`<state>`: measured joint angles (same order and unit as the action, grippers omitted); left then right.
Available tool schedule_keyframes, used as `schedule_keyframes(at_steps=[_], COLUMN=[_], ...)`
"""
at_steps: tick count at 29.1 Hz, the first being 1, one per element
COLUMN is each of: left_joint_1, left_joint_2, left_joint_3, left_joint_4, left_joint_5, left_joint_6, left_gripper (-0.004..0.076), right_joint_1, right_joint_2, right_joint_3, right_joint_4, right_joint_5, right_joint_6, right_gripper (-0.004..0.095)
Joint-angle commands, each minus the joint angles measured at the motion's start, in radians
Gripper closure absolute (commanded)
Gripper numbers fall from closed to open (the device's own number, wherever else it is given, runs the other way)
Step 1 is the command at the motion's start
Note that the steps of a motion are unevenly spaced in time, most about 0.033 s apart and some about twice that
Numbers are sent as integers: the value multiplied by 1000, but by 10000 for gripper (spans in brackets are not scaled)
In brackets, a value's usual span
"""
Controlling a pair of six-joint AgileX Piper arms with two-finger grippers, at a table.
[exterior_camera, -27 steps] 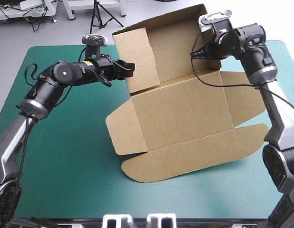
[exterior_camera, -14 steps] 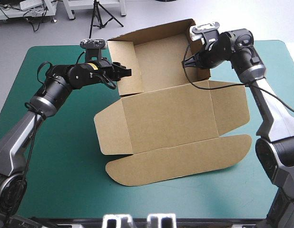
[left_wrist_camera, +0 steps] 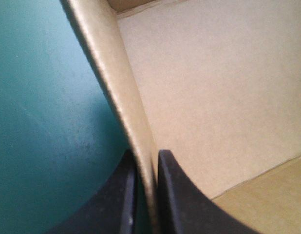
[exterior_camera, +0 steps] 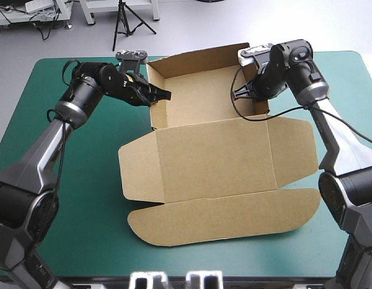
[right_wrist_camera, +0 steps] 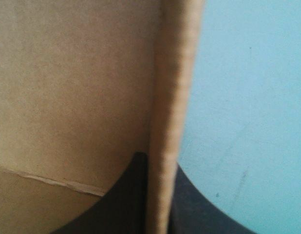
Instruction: Fold the box
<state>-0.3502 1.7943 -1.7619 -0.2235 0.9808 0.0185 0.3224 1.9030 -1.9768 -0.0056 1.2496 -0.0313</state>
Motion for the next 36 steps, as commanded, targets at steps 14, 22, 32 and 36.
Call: schedule_keyframes(at_steps=[14,22,32,36], left_joint_1=[-38,-38,-36,-36], left_joint_2=[177,178,182,182], left_joint_3=[-187,-189,-189,-189], left_joint_4=[-34,15,43,60], left_joint_5=[288,309,311,311], left_joint_6=[121,121,123,119], left_gripper=[733,733,679,484], right_joint_1=[27,27,27,27], right_joint_2=[34,78,96,94], right_joint_3=[63,63,63,63], right_joint_4=[188,224,219,228], right_joint_5=[-1,-1,-1,-1], right_joint_6=[-38,-20,-47,-91], right_gripper=[926,926,843,530])
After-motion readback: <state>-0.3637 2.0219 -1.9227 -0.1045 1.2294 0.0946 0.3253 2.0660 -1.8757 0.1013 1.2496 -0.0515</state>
